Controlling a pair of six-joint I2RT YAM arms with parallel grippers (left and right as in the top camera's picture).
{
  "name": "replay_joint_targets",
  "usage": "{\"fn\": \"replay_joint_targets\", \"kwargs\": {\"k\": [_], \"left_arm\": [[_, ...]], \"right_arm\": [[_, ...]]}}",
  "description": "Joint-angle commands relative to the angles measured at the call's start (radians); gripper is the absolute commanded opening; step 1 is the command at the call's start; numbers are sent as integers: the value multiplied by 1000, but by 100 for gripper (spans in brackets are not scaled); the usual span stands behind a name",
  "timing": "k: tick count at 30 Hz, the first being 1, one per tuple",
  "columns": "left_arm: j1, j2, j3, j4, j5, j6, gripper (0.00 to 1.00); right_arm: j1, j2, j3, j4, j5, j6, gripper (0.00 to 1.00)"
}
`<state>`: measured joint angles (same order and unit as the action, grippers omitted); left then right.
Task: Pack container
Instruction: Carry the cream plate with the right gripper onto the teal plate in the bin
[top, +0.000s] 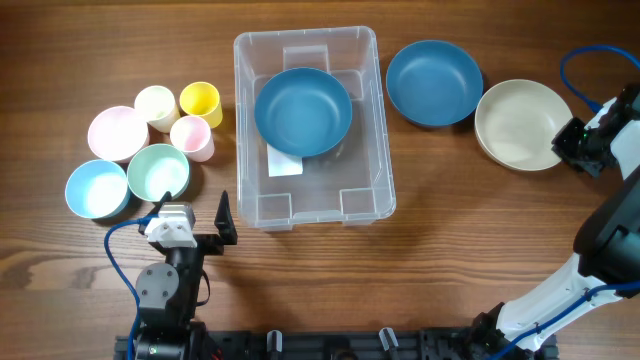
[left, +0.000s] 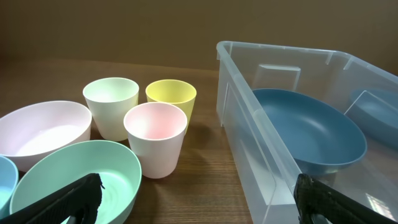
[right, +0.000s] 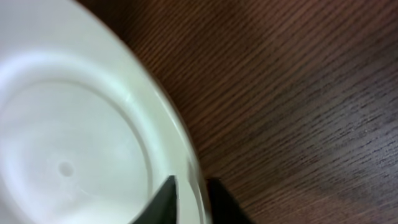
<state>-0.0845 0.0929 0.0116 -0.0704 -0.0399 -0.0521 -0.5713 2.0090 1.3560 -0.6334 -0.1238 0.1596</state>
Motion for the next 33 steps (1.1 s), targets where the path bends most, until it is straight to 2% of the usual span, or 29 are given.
{"fn": "replay_joint_targets", "kwargs": {"k": [1, 2, 11, 14, 20, 24, 28, 33], "left_arm": [[3, -1, -6, 3, -14, 19, 100], [3, -1, -6, 3, -14, 19, 100], [3, -1, -6, 3, -14, 19, 100], [3, -1, -6, 3, -14, 19, 100], [3, -1, -6, 3, -14, 19, 100], [3, -1, -6, 3, -14, 19, 100], [3, -1, -6, 3, -14, 19, 100], [3, -1, -6, 3, -14, 19, 100]], "right_arm": [[2, 14, -8, -8, -12, -3, 8], [2, 14, -8, -10, -12, -3, 4], [2, -11, -5, -49, 2, -3, 4], [2, -73, 4, -63, 29, -3, 4], [2, -311, 5, -67, 63, 34, 4], [17, -452, 5, -69, -38, 58, 4], [89, -574, 5, -66, -150, 60, 4], [305, -663, 5, -15, -162, 57, 4]]}}
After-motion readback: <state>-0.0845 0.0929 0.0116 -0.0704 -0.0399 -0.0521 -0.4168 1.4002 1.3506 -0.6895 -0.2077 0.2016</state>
